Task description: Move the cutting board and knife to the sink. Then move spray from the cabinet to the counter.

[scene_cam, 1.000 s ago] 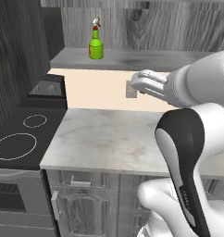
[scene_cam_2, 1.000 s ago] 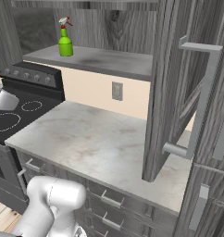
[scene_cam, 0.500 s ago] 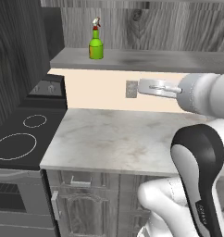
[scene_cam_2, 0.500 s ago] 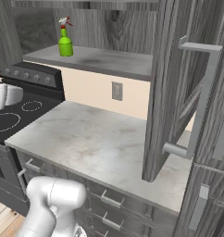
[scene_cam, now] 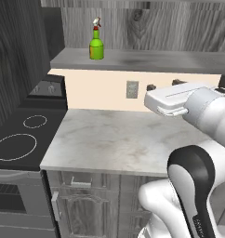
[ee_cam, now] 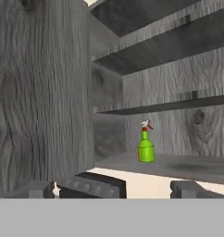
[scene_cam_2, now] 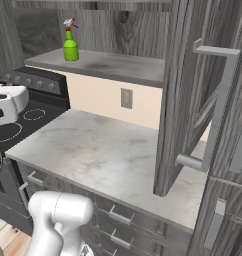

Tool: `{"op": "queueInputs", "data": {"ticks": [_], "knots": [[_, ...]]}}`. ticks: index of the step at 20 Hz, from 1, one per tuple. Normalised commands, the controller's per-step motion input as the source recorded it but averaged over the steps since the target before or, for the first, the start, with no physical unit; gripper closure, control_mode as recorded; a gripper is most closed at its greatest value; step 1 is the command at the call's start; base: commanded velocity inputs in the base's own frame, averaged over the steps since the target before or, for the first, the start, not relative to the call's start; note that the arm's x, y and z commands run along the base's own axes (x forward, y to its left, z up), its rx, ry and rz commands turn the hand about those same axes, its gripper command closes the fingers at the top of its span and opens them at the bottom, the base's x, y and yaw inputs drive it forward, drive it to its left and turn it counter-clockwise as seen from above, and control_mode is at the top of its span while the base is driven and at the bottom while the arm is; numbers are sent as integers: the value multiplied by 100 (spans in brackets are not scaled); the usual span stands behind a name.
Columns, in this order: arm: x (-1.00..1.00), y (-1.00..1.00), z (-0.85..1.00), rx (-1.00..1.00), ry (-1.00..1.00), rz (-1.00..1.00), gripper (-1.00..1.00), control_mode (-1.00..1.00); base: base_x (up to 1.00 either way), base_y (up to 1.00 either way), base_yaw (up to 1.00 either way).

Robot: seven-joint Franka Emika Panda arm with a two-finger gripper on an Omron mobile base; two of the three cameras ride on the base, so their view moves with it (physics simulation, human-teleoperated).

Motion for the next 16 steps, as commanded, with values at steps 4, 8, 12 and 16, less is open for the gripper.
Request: {"op": "queueInputs", "data": {"ticks": [4, 8, 12, 16], "knots": [[0, 0, 39, -5, -29, 0, -100, -100, 0, 0, 0], [0, 0, 41, 0, -7, -6, -100, -100, 0, 0, 0], [0, -5, 44, 0, 0, -5, -100, -100, 0, 0, 0], [0, -8, 3, 0, 11, -8, -100, -100, 0, 0, 0]]}}
